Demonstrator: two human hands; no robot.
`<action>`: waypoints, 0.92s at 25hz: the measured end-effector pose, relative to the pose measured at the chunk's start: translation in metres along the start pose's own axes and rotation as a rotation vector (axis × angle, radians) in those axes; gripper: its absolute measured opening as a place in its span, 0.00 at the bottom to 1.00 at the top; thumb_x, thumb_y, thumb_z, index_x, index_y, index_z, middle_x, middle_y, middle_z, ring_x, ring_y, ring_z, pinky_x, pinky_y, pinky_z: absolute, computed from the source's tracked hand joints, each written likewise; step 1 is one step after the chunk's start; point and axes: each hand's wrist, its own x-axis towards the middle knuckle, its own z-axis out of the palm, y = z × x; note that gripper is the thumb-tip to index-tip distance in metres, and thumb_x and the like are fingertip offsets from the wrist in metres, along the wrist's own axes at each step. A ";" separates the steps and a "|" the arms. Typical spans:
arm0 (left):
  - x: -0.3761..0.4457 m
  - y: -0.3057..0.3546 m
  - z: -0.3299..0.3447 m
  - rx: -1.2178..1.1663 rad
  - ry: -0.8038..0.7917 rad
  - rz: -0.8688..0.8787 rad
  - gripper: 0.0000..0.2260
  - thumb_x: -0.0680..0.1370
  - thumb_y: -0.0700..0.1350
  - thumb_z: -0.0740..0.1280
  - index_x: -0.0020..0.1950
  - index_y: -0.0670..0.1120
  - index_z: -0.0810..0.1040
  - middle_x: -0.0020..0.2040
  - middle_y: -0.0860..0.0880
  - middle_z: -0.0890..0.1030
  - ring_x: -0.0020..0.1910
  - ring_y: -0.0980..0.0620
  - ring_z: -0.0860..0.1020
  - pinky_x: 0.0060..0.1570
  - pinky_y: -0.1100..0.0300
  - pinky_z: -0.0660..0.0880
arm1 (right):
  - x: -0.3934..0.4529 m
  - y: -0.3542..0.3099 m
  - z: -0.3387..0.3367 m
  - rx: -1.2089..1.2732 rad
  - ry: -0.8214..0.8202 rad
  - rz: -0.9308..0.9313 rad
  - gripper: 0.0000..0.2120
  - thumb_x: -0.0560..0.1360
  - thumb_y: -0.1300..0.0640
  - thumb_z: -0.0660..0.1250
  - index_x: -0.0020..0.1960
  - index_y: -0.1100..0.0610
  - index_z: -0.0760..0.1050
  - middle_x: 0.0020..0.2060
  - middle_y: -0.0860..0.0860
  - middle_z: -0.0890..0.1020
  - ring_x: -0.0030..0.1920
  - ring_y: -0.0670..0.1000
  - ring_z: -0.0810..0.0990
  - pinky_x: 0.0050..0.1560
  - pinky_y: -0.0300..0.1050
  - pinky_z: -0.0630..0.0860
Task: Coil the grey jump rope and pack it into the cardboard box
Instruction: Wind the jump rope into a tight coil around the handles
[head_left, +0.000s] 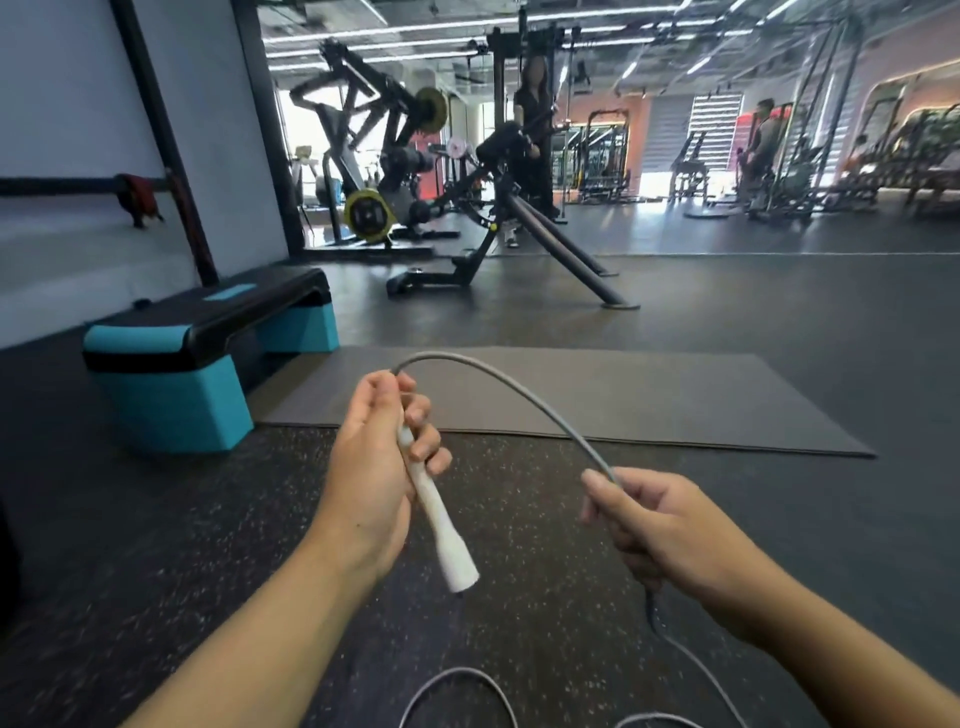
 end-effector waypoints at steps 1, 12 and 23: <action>0.001 0.001 0.007 -0.101 0.085 0.010 0.10 0.86 0.49 0.53 0.50 0.47 0.69 0.33 0.52 0.68 0.27 0.55 0.62 0.28 0.61 0.65 | 0.000 0.003 0.005 0.061 -0.031 -0.005 0.21 0.73 0.39 0.68 0.42 0.57 0.81 0.28 0.50 0.63 0.27 0.48 0.60 0.29 0.44 0.57; -0.009 -0.022 0.022 0.240 0.598 0.029 0.14 0.81 0.37 0.66 0.61 0.53 0.70 0.64 0.50 0.76 0.62 0.46 0.76 0.63 0.40 0.73 | 0.007 -0.015 0.028 0.217 0.123 -0.231 0.07 0.75 0.54 0.74 0.52 0.55 0.85 0.31 0.53 0.83 0.25 0.40 0.72 0.27 0.34 0.68; -0.011 0.021 0.040 1.638 -0.643 0.099 0.23 0.72 0.72 0.62 0.52 0.54 0.74 0.46 0.54 0.81 0.46 0.53 0.78 0.46 0.56 0.74 | 0.012 -0.018 0.014 -0.292 -0.005 -0.273 0.13 0.62 0.48 0.77 0.44 0.52 0.83 0.36 0.60 0.84 0.37 0.47 0.79 0.45 0.62 0.82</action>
